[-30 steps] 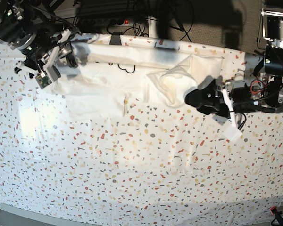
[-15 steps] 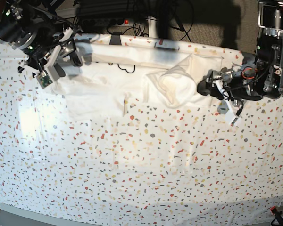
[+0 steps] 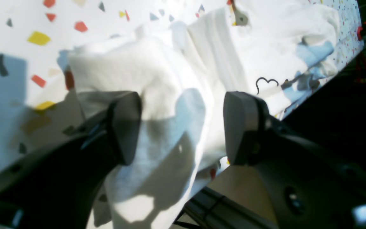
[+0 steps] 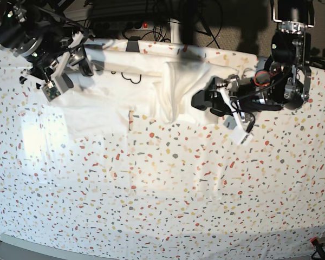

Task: Fold the T-shirt properly

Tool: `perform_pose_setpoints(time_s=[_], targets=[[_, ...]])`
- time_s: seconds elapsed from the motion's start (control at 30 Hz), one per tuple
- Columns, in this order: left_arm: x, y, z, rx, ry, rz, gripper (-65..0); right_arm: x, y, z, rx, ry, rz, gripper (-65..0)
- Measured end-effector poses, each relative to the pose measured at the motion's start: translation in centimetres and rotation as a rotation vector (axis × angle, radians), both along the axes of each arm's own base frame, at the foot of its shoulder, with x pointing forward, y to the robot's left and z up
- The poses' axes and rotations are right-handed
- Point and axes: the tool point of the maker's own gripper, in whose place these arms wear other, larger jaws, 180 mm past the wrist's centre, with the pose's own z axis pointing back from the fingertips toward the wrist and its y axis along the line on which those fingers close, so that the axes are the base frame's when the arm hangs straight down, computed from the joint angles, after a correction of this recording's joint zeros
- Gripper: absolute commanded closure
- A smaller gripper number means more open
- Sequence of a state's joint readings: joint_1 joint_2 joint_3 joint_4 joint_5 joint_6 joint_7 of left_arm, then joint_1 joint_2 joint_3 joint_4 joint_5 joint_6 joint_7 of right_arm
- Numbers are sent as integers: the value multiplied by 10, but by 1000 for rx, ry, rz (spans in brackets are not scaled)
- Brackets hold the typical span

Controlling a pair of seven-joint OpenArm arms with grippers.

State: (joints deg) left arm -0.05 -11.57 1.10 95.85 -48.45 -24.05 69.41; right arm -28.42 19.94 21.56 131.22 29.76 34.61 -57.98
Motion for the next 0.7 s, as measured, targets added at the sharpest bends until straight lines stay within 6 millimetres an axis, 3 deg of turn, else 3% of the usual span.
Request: perform_pose_setpoints(time_s=[0.17, 0.37, 0.47, 0.6, 0.7], targets=[[17, 27, -16, 190, -84, 60, -397, -1, -41, -11, -43, 57, -195, -299], [18, 29, -17, 208, -93, 66, -397, -5, -88, -8, 27, 60, -362, -299], [18, 27, -15, 189, -91, 68, -397, -11, -112, -19, 115, 84, -459, -299], [18, 19, -14, 167, -90, 69, -397, -14, -124, -50, 281, 179, -522, -299], [19, 16, -13, 160, -92, 69, -397, -8, -119, -69, 367, 283, -472, -299]])
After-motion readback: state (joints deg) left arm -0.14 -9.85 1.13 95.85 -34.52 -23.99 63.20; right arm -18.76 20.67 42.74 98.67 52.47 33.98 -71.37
